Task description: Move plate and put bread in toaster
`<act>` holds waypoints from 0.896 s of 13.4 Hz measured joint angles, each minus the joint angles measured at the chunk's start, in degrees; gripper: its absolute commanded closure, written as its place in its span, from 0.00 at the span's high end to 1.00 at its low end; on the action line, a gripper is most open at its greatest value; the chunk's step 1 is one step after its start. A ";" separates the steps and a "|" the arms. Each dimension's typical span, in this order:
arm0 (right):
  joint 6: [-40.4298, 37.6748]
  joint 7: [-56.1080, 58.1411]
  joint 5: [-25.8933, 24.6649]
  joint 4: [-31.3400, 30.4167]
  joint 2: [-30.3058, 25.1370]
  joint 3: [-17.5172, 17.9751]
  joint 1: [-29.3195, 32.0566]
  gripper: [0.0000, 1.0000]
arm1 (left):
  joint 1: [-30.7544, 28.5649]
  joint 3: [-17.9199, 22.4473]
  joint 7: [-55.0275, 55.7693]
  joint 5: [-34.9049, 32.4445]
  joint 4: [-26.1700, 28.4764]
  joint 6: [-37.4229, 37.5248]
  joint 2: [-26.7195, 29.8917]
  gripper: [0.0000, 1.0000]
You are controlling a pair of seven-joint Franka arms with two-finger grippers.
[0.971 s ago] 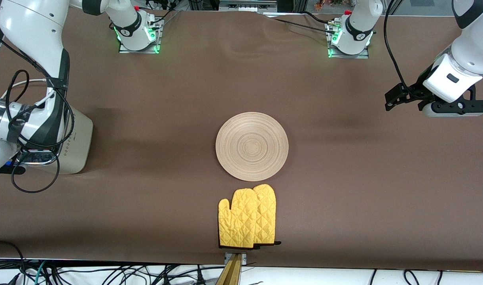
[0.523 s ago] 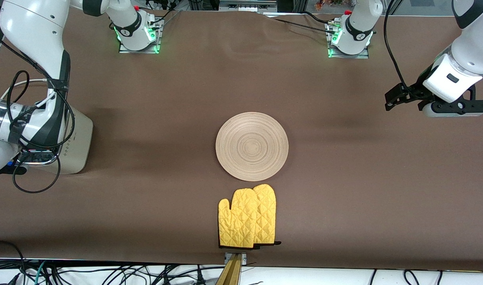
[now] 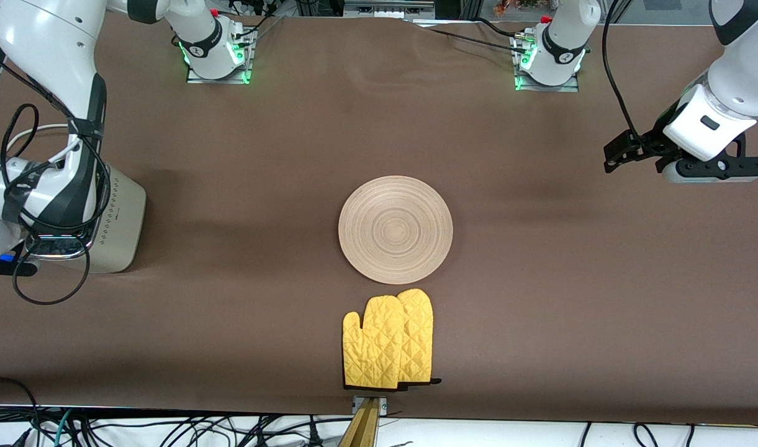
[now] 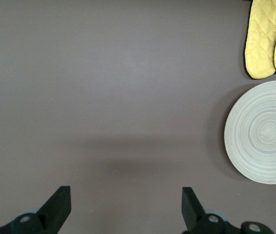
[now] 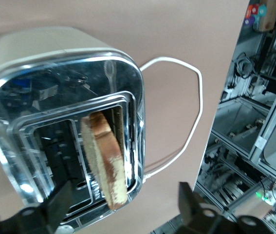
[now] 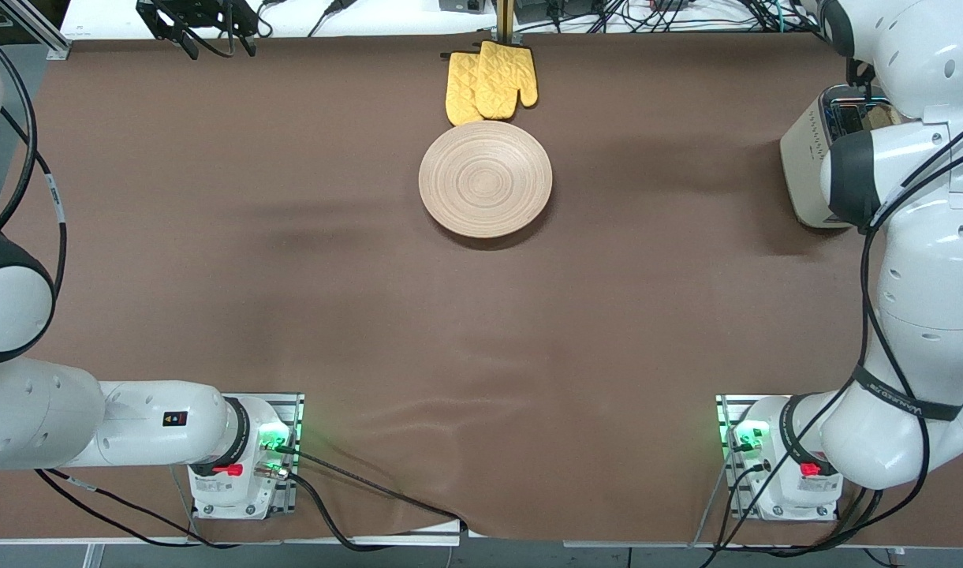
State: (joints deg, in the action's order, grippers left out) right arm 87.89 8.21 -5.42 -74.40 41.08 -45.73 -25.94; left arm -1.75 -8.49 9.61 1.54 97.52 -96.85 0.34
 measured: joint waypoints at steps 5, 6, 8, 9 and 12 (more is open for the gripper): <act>-4.78 1.17 8.49 2.55 -6.84 -0.05 -2.61 1.00 | 0.00 -0.20 0.00 0.00 -0.04 0.04 0.00 1.00; -5.72 1.22 10.51 2.67 -8.39 -0.04 -4.25 1.00 | 0.00 -0.21 0.00 0.00 -0.06 0.05 0.00 1.00; -6.90 1.19 13.22 2.72 -10.33 -0.03 -8.04 1.00 | 0.01 -0.23 0.00 0.00 -0.31 0.57 0.00 1.00; -7.04 1.14 14.57 2.72 -10.85 -0.03 -9.53 1.00 | 0.03 -0.27 0.00 0.00 -0.46 1.07 0.00 1.00; -7.05 1.25 18.96 2.76 -12.08 0.41 -10.23 1.00 | 0.23 -0.52 0.00 0.00 -0.78 1.29 0.00 1.00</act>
State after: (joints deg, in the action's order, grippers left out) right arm 80.84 9.46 13.55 -71.64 29.00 -45.32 -36.17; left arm -1.52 -9.01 9.61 1.54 96.75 -95.55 0.34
